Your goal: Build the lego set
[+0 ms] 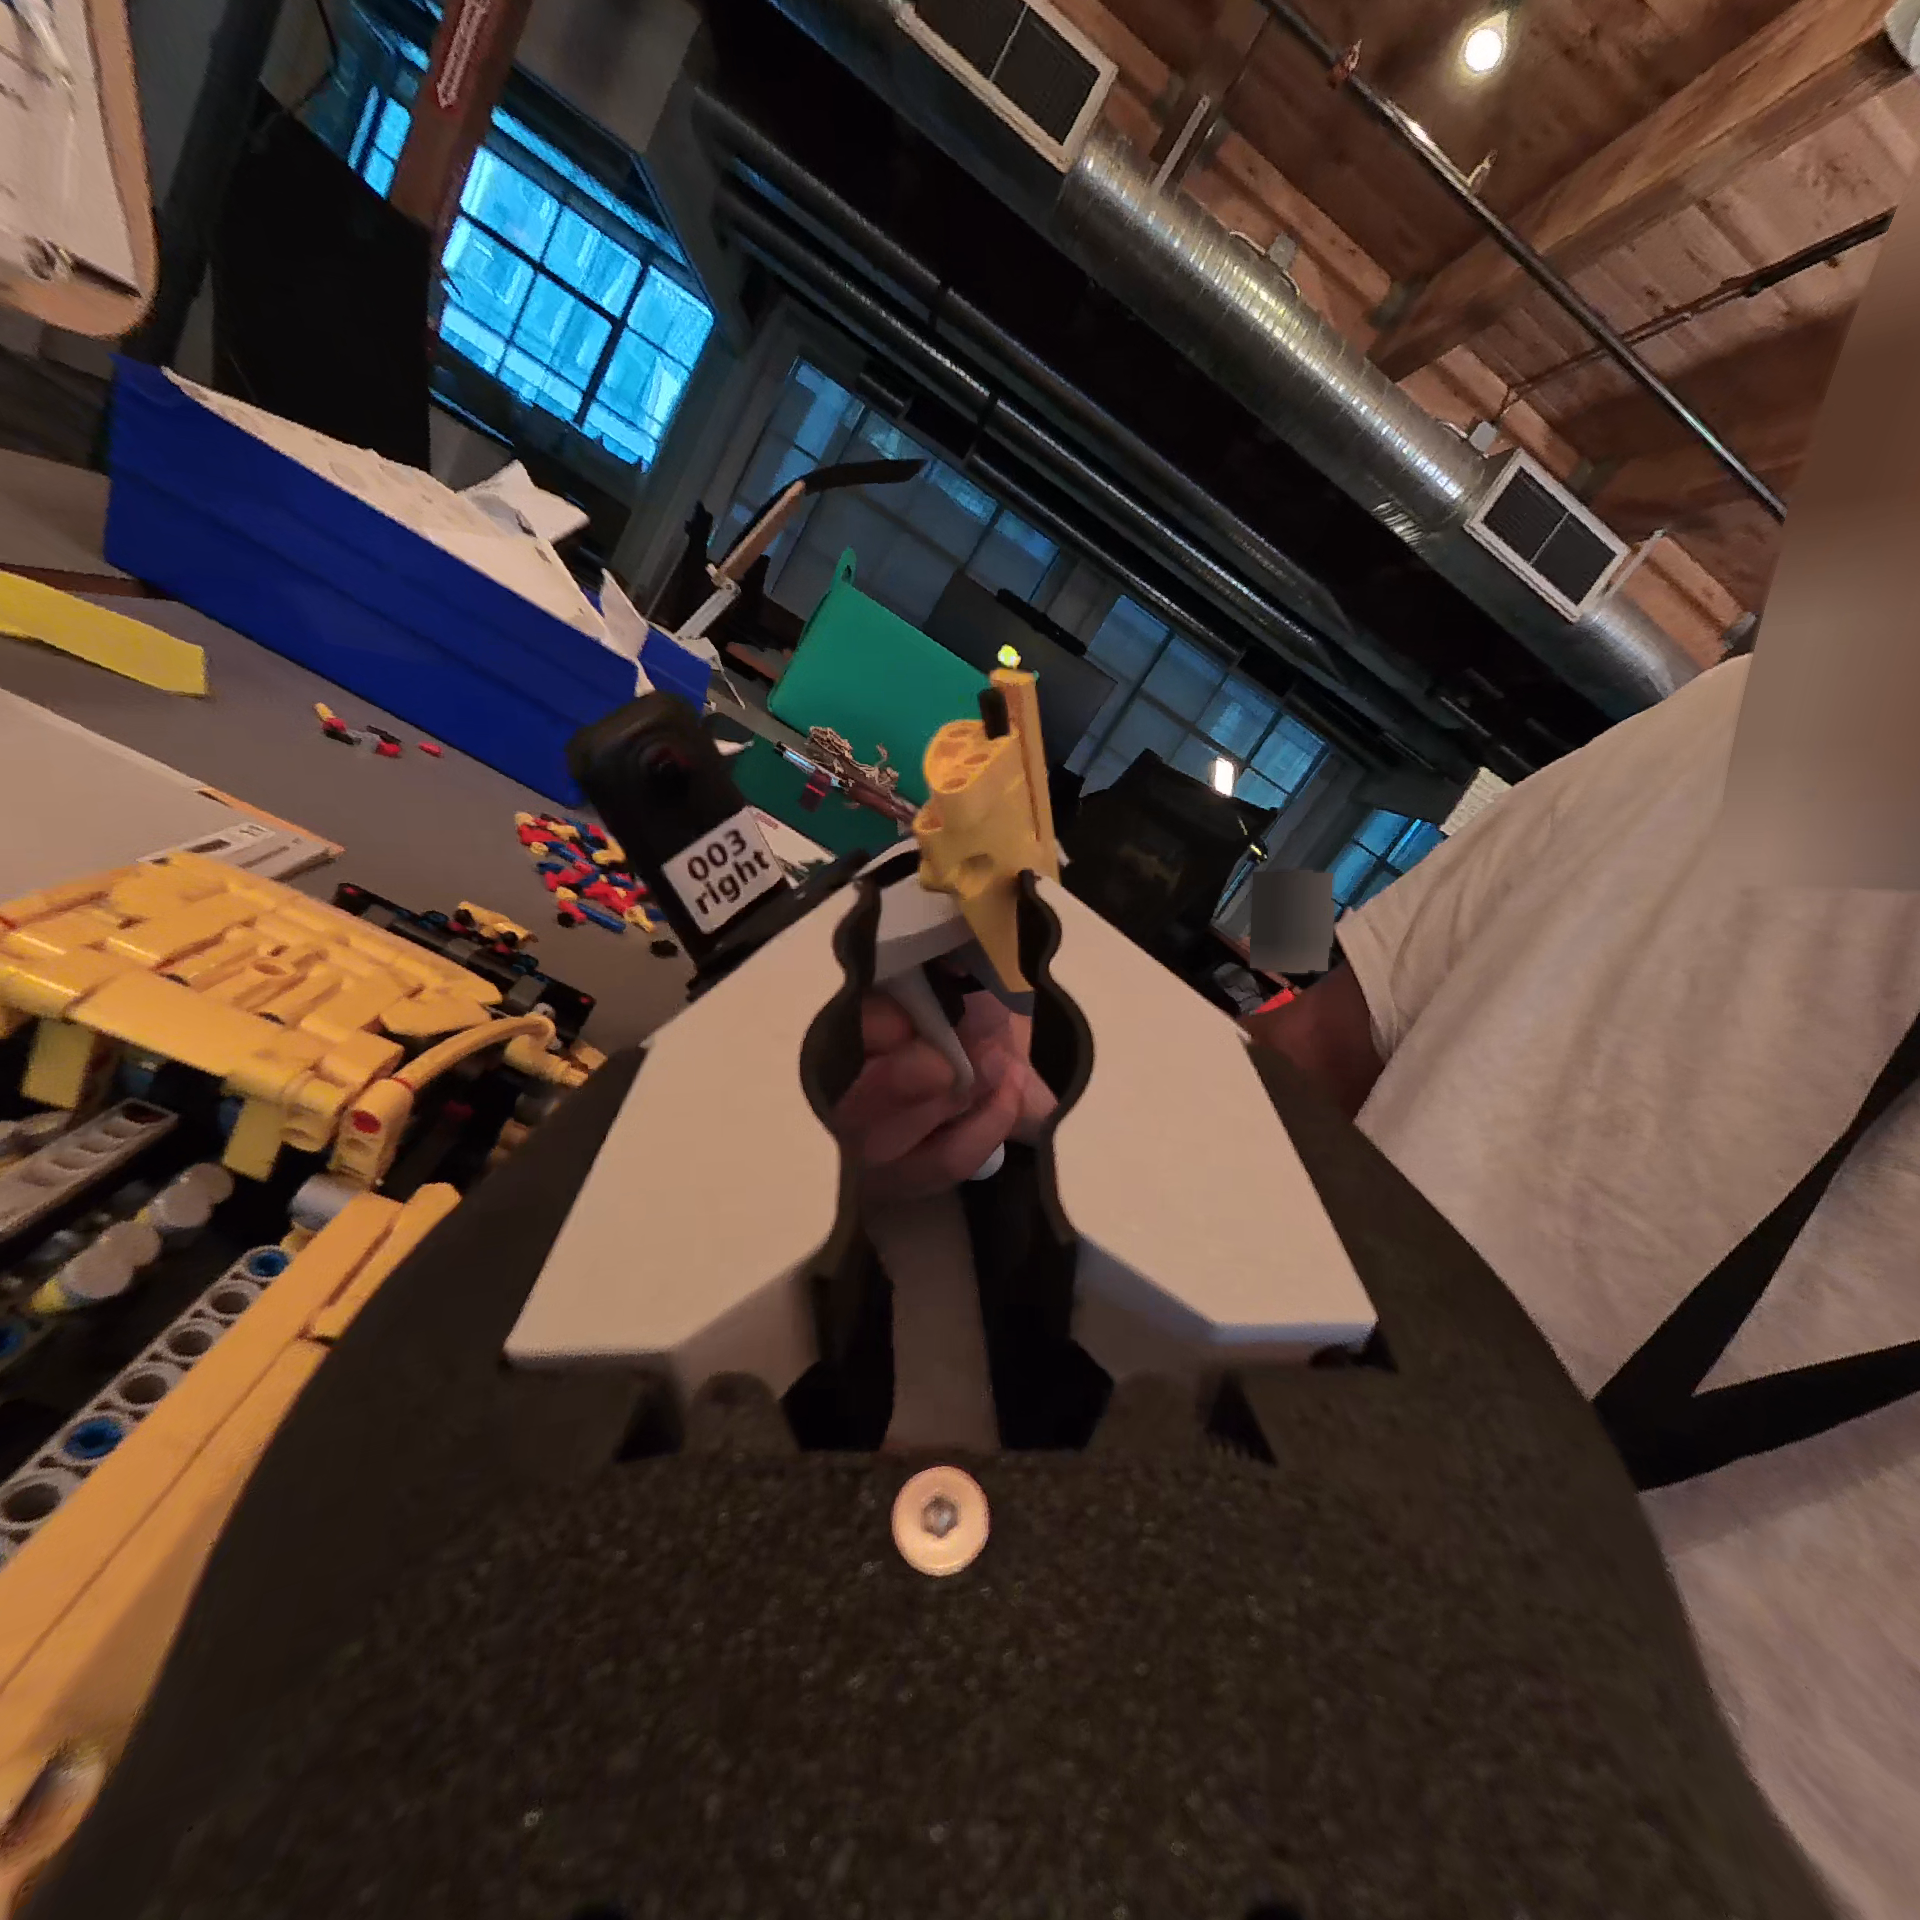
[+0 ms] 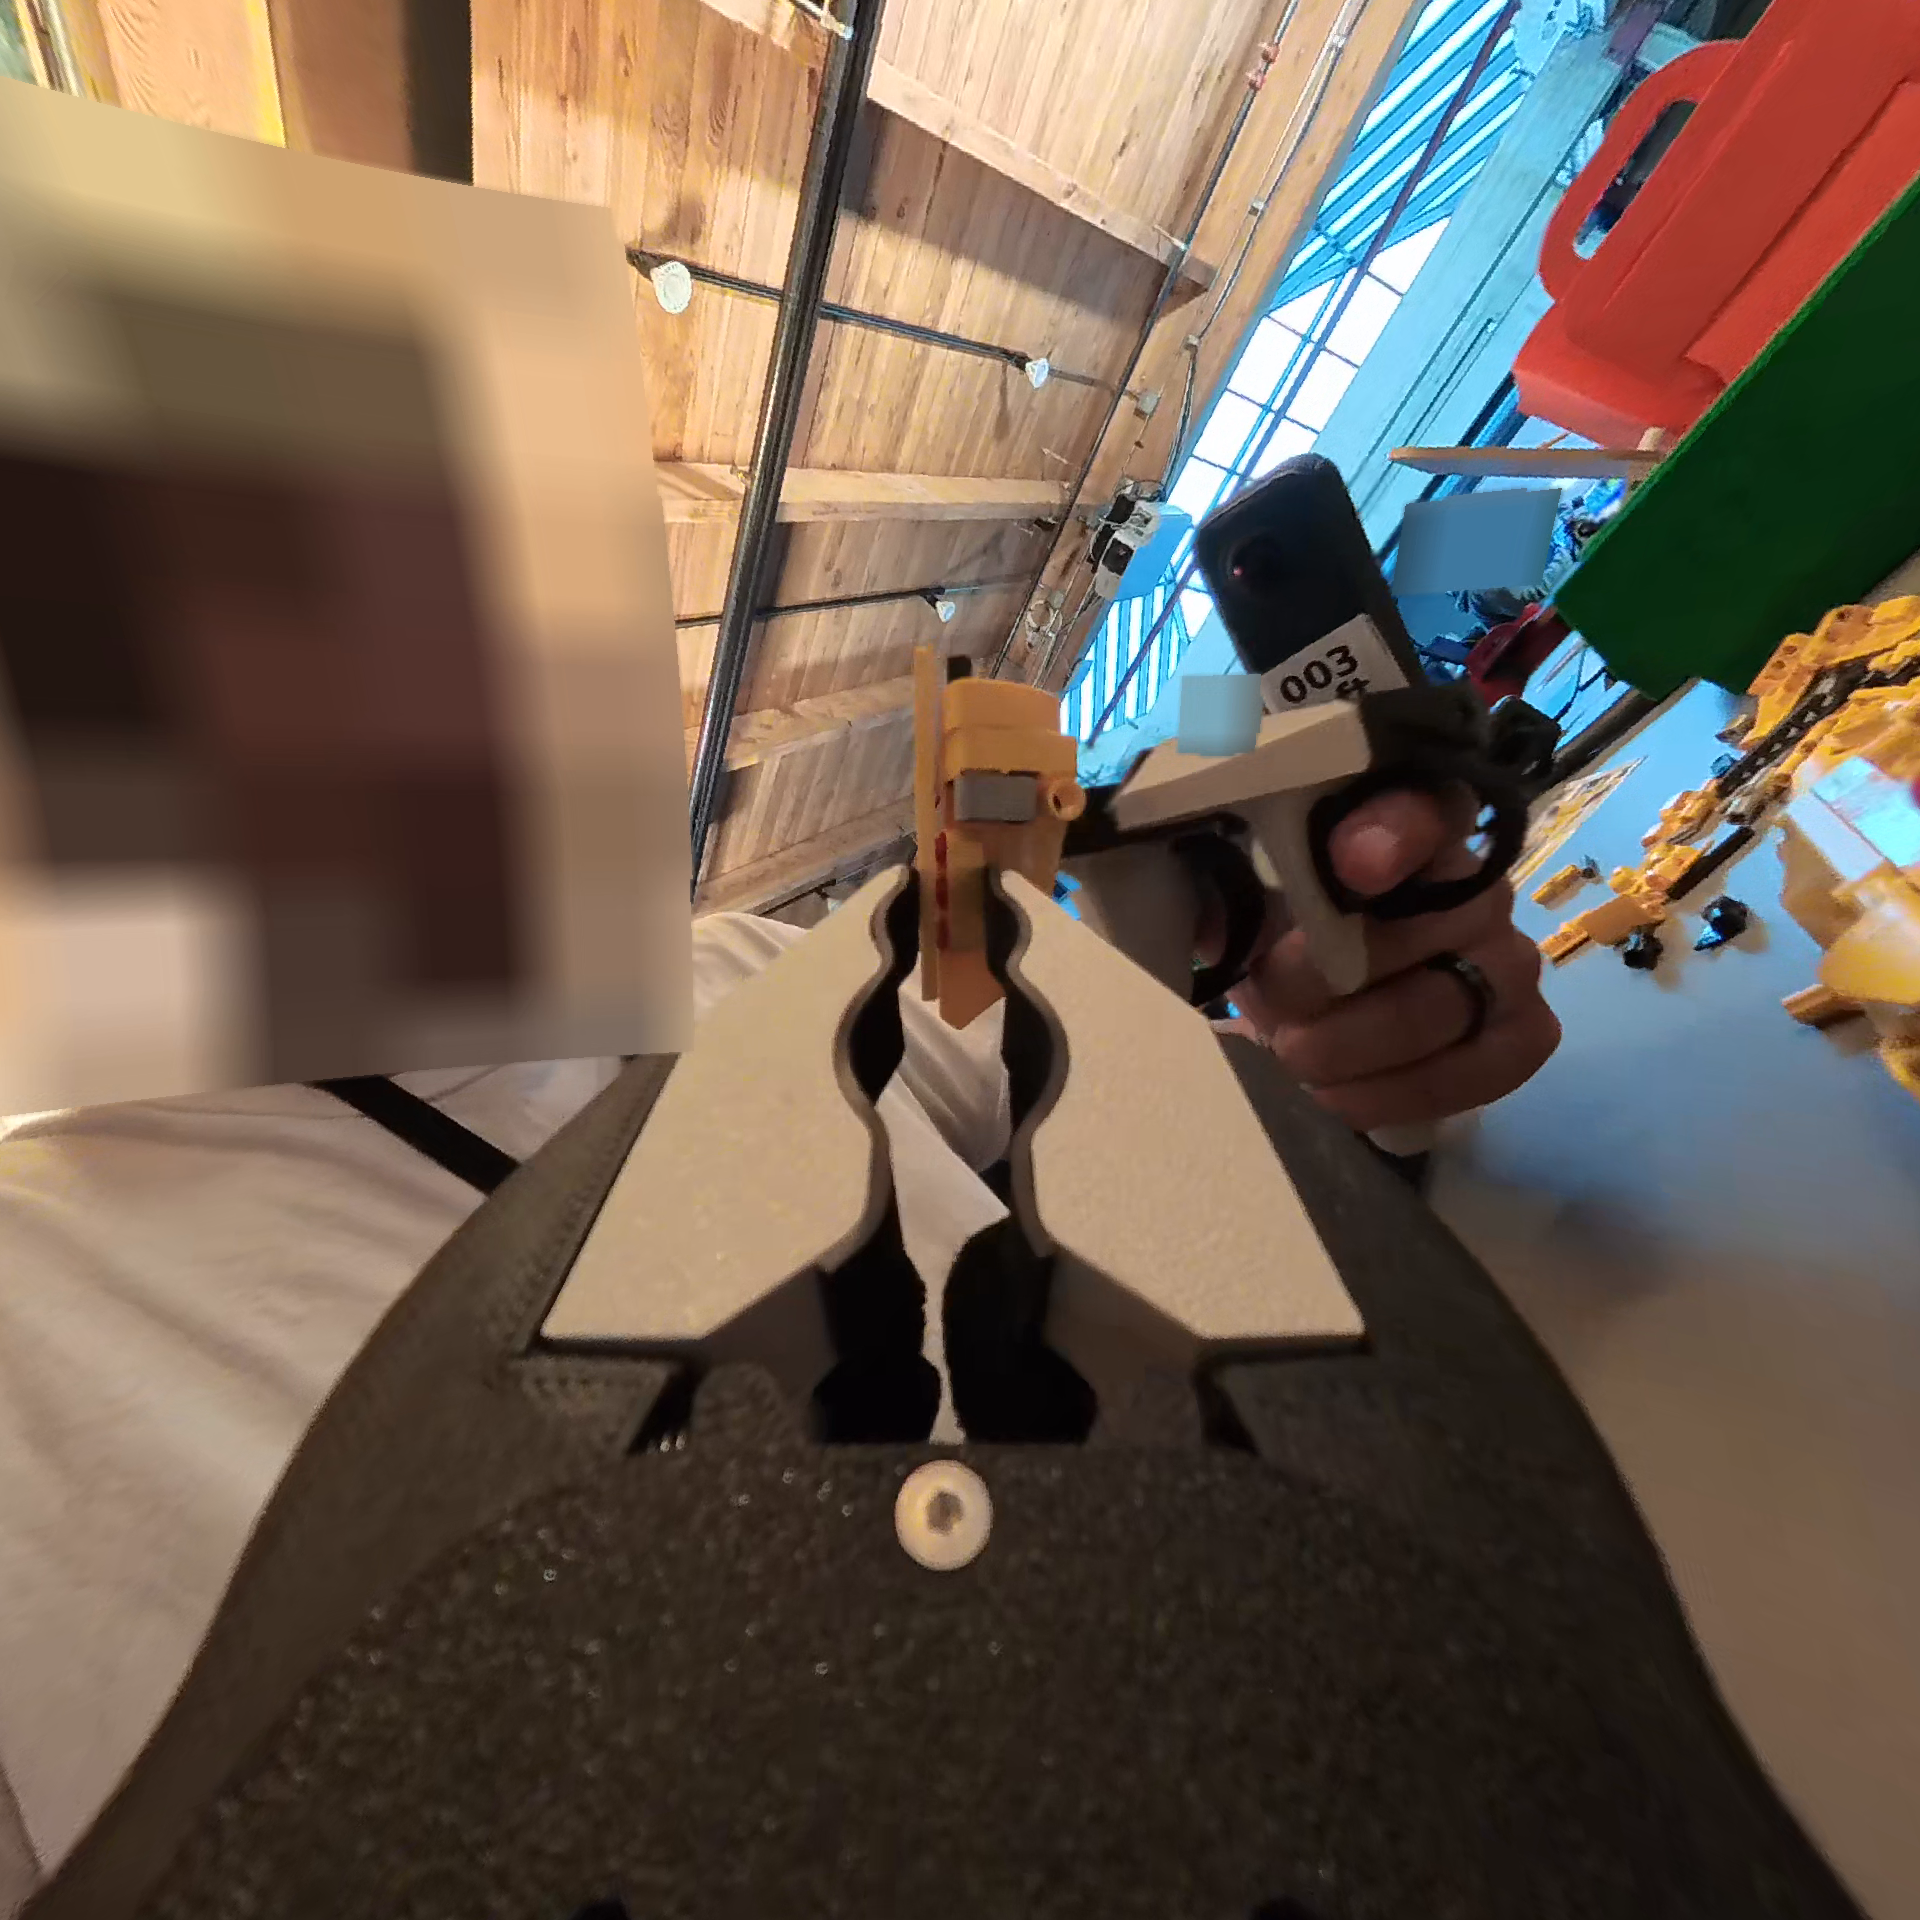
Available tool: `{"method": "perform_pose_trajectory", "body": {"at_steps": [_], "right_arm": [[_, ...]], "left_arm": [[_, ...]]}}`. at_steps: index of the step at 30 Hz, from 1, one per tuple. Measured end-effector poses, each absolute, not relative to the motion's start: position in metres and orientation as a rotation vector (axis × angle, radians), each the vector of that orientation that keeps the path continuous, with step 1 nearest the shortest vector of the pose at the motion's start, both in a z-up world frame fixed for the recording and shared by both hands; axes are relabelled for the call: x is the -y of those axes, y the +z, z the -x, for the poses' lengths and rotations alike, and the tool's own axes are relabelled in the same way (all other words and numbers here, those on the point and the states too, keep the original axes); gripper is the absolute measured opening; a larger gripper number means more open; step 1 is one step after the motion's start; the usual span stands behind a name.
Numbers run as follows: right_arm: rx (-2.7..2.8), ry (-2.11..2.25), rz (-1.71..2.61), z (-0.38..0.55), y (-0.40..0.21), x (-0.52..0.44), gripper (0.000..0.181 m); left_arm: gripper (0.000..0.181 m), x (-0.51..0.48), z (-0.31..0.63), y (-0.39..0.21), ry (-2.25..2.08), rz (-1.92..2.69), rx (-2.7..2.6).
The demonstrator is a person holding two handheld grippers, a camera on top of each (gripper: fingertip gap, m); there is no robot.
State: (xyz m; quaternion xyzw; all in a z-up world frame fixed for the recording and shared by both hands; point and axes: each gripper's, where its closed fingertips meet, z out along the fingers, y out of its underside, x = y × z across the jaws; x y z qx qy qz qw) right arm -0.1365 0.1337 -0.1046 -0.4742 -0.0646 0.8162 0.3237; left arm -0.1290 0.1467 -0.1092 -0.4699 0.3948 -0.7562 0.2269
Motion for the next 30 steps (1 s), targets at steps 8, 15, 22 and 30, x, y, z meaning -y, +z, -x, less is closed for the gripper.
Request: {"method": "perform_pose_trajectory", "body": {"at_steps": [8,15,22,30], "right_arm": [[0.210,2.265,1.240,0.143,-0.101,-0.122,0.009],[0.165,2.121,1.372,0.143,-0.113,-0.136,0.014],[0.291,1.574,1.644,0.136,-0.144,-0.152,0.009],[0.457,1.068,1.833,0.096,-0.162,-0.152,0.010]], "left_arm": [[0.030,-0.135,0.137,-0.096,-2.166,1.186,-1.132],[0.015,-0.144,0.134,-0.106,-2.129,1.265,-1.105],[0.014,-0.163,0.128,-0.131,-1.994,1.463,-1.080],[0.014,-0.167,0.137,-0.158,-1.766,1.562,-1.213]]}}
